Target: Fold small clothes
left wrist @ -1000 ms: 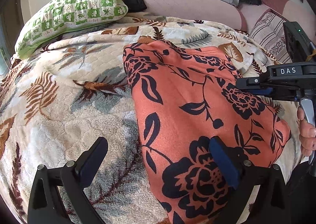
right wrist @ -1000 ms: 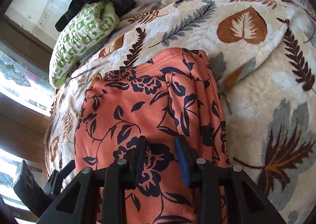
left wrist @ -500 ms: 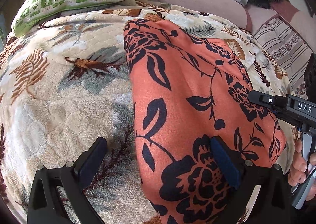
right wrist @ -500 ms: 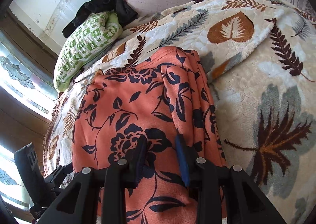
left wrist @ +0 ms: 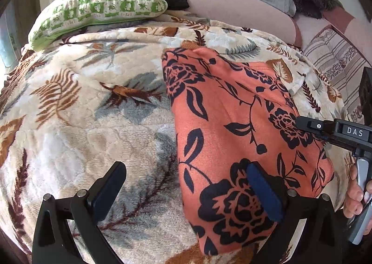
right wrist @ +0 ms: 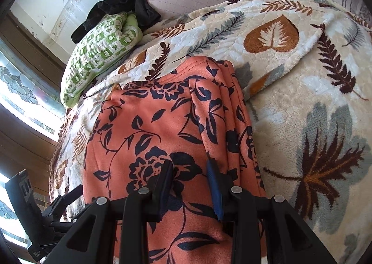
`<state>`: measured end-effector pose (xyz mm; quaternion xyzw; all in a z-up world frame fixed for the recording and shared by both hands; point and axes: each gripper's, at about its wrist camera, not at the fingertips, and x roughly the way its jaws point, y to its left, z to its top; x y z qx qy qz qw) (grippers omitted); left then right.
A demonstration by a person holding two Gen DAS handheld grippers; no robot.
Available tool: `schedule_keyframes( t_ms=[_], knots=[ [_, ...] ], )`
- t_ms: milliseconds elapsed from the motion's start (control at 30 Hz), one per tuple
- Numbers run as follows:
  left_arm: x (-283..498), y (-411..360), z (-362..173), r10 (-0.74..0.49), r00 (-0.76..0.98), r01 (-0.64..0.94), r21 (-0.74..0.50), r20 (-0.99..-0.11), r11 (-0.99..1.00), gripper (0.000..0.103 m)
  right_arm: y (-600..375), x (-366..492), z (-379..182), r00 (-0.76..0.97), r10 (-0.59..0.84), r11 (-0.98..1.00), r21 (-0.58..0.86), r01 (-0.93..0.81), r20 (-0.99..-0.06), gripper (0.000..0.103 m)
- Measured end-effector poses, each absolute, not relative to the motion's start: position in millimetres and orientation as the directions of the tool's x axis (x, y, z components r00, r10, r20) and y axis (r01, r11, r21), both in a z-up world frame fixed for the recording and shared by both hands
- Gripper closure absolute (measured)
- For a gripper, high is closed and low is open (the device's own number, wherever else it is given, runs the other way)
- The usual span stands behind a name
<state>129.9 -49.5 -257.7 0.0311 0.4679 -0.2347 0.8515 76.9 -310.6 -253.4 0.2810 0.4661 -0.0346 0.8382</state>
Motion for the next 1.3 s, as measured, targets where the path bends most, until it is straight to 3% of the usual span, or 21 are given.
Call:
schedule_keyframes(
  t_ms=[300,467,567,667,1000,1300],
  knots=[
    [94,-37,-259,-0.313,0.505,0.420,-0.087,-0.804,0.903,0.000,-308,26,-197,0.645,0.284,0.840,0.509,0.190,-0.710,0.069],
    [90,-42,-275,-0.255,0.513,0.401,-0.034,-0.820,0.915,0.000,-289,9,-219,0.618,0.359,0.821,0.552,0.148,-0.700,0.069],
    [88,-46,-279,-0.244,0.520,0.406,-0.014,-0.819,0.914,0.000,-290,14,-262,0.543,0.328,0.825,0.514,0.234,-0.773,0.071],
    [83,-49,-280,-0.221,0.545,0.412,0.029,-0.809,0.911,0.000,-296,11,-274,0.597,0.355,0.800,0.564,0.205,-0.720,0.074],
    [54,-47,-245,-0.122,0.652,0.339,0.143,-0.748,0.930,0.000,-272,-10,-245,0.631,0.227,0.906,0.398,0.142,-0.742,0.071],
    [36,-32,-205,-0.100,0.704,0.252,0.115,-0.703,0.961,0.000,-263,-47,-205,0.684,0.112,0.949,0.282,0.143,-0.721,0.071]
  ],
)
